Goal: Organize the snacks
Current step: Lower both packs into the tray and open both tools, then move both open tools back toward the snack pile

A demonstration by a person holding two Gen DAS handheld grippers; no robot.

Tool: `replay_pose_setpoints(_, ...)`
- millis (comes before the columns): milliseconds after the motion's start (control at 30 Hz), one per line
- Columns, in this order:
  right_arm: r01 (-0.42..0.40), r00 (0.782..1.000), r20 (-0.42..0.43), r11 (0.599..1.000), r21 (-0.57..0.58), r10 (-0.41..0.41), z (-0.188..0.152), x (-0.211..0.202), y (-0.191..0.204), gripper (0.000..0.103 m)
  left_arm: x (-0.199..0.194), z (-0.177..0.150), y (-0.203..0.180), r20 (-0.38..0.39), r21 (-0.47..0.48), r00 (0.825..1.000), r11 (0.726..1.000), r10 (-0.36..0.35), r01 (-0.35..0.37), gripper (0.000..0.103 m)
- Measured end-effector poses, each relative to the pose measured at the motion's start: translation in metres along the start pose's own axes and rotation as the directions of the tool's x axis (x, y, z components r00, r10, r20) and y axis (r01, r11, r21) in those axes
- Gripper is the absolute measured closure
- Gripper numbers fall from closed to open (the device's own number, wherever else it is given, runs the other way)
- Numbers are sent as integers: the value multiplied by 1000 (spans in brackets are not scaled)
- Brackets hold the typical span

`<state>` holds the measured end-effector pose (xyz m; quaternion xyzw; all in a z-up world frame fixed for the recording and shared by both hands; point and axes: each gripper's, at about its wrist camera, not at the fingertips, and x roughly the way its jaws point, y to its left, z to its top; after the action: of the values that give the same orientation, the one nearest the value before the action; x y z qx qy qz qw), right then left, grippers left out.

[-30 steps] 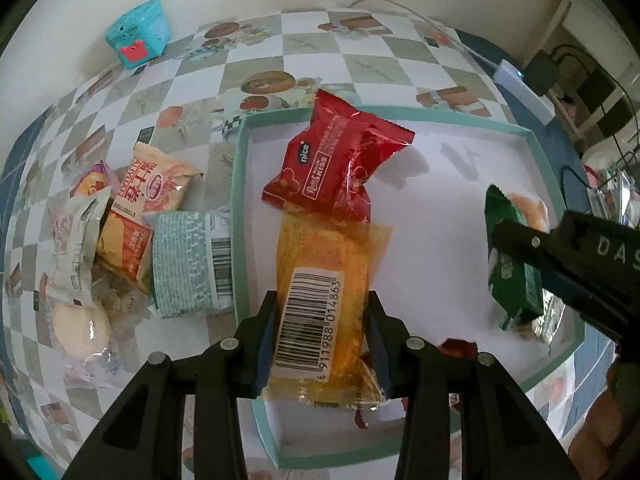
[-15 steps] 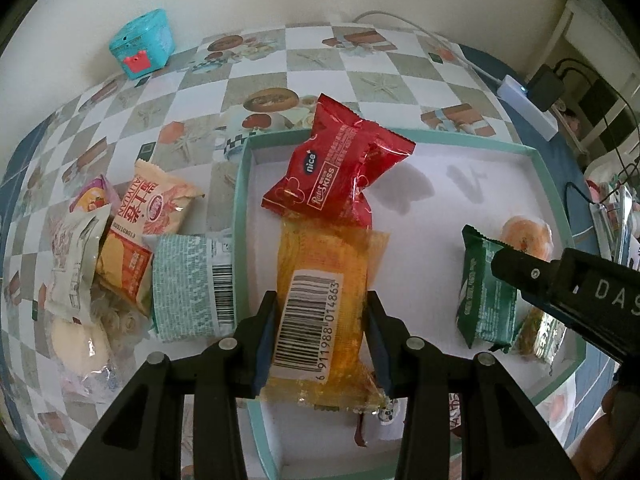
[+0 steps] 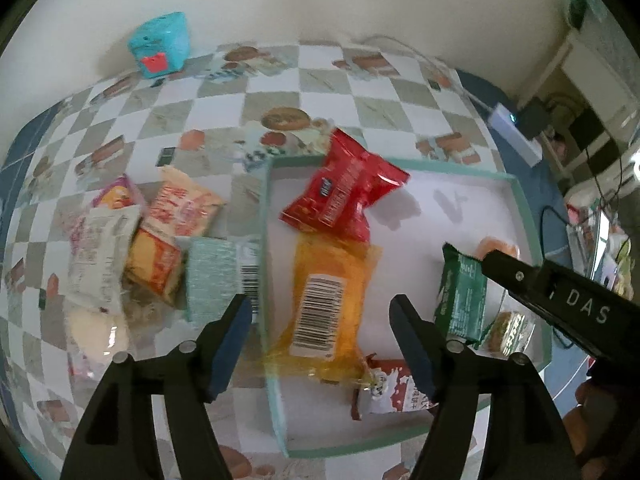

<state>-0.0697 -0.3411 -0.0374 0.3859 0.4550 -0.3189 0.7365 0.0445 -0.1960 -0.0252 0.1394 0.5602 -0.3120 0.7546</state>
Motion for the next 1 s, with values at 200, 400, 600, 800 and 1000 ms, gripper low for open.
replay_pose_setpoints(200,9,1000,-8,1000,-26,-9,-3,2,7,53,-14,4,42,7,-131,999,990,51,-50,23)
replay_pose_setpoints(400,26,999,-19,997,-78,-27,-12,9,21,33,-17,0,100,-29,-272,978,940,204,-204,17)
replay_pose_setpoints(600,15,1000,-20,989,-146,-18,-21,14,39,19,-15,-9,149,-77,-397,967,882,243,-253,17)
replay_pose_setpoints(800,11,1000,-18,981,-196,-15,-28,18,53,10,-18,-17,182,-93,-480,962,835,257,-269,17)
replay_pose_setpoints(1000,6,1000,-10,973,-233,-9,-34,19,64,0,-27,-30,217,-101,-551,956,784,277,-286,17)
